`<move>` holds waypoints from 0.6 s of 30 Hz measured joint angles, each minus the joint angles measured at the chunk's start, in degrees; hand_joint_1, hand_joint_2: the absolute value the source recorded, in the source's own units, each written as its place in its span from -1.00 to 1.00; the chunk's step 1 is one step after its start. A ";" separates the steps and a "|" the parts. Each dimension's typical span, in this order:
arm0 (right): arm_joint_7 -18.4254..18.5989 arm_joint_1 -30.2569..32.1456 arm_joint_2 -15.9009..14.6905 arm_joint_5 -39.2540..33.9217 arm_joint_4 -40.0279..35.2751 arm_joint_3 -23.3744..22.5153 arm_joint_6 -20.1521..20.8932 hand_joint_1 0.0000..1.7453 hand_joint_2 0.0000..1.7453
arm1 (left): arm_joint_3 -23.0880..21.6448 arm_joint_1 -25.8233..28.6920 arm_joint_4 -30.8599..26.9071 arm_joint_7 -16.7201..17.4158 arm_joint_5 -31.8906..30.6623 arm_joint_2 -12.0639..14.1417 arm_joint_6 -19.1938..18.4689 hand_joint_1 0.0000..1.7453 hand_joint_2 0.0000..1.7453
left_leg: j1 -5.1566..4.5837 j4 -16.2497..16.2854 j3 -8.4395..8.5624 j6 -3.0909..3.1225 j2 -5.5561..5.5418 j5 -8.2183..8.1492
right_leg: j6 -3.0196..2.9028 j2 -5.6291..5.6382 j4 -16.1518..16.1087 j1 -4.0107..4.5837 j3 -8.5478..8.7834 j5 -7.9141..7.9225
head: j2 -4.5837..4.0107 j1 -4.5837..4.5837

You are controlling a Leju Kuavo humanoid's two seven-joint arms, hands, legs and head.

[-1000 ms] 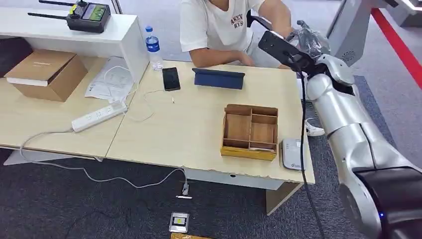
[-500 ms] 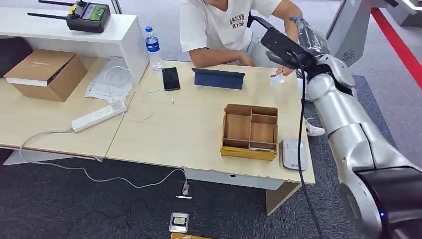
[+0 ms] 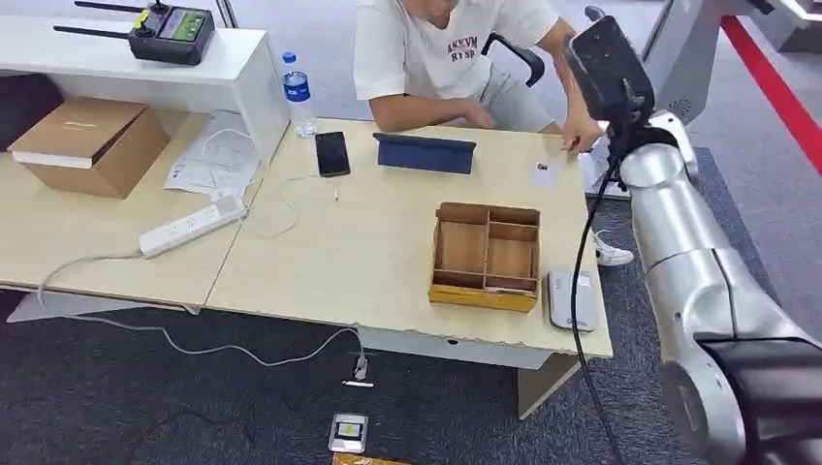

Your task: Pass the card to the sensor for recognition and then transmit it.

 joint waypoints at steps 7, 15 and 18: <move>4.31 6.26 -7.02 -6.19 -7.45 -1.77 0.79 -1.00 -1.00 | 9.53 3.25 0.48 7.08 13.73 0.20 2.89 -1.00 -1.00 | -0.08 0.03 -0.04 0.07 0.03 -0.05 | 0.05 0.01 -0.16 -0.09 0.08 0.02 | 0.00 0.07; 5.71 12.25 -12.07 -4.81 -15.57 -1.68 -0.02 -1.00 1.00 | 21.56 3.55 0.87 9.73 23.20 -0.26 -3.96 -1.00 -1.00 | -0.07 0.02 0.00 0.09 0.15 -0.08 | 0.07 0.14 -0.17 -0.08 0.06 0.04 | -0.02 0.02; 4.98 15.30 -13.45 -3.81 -18.56 -1.44 0.44 -1.00 1.00 | 24.51 3.67 1.03 10.08 24.36 -0.26 -7.26 -1.00 -1.00 | -0.06 0.01 0.01 0.07 0.18 -0.09 | 0.07 0.18 -0.17 -0.06 0.05 0.03 | 0.00 0.02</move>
